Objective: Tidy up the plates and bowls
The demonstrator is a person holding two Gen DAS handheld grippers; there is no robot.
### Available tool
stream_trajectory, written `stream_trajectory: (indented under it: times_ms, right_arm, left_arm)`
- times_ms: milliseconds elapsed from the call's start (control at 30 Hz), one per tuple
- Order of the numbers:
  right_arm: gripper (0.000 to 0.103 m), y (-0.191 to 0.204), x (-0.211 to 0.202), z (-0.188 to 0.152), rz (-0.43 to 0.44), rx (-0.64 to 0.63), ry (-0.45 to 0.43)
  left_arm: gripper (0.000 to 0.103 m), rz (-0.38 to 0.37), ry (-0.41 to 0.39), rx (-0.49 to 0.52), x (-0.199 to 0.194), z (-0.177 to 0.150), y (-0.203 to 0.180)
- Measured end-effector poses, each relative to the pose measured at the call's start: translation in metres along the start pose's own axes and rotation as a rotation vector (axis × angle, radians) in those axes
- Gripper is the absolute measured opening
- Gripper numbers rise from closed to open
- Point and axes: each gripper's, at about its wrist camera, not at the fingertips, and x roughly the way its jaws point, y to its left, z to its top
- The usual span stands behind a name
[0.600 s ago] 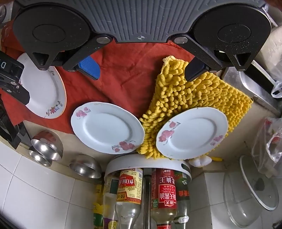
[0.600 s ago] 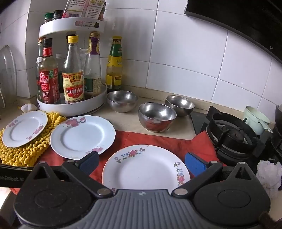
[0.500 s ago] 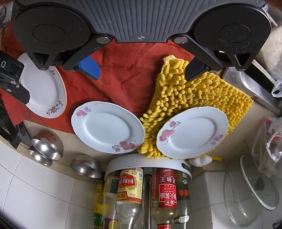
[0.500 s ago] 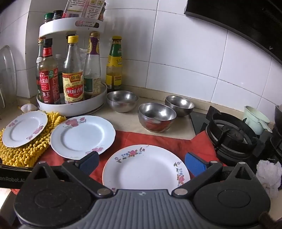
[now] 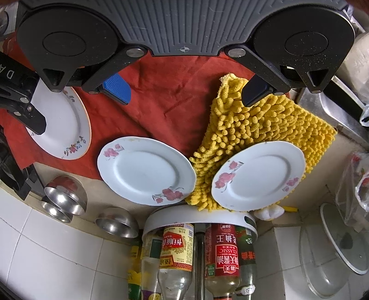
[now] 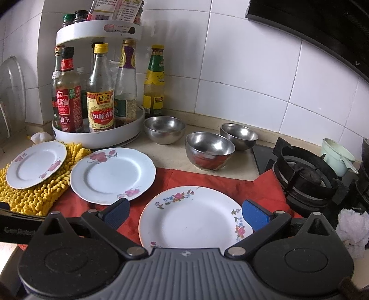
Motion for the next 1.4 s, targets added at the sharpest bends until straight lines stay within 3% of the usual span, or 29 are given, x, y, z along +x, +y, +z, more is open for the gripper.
stream_trajectory:
  times_ms: [233,433,600,1200,1400]
  right_arm:
    - [0.1,-0.0001,0.0011,-0.001,-0.002,0.001,0.009]
    - [0.1,0.0007,0.0022,-0.001,0.0,0.001,0.015]
    - [0.1,0.0019,0.0031,-0.0015,0.002,0.002,0.02]
    - [0.1,0.0056,0.0032,-0.0022,0.004,0.0,0.024]
    - [0.1,0.007,0.0042,-0.0026,0.0,0.0,0.026]
  left_arm:
    - [0.103,0.008,-0.014,0.009,0.0001,0.001,-0.0021]
    - [0.103,0.029,-0.076,0.033,0.0002,0.0013,-0.0044]
    - [0.103,-0.009,-0.02,0.01,0.0008,0.0018,-0.0039]
    - [0.103,-0.009,-0.013,0.01,0.001,0.0015,-0.0045]
    - [0.103,-0.005,0.035,0.028,0.0038,0.002,-0.0018]
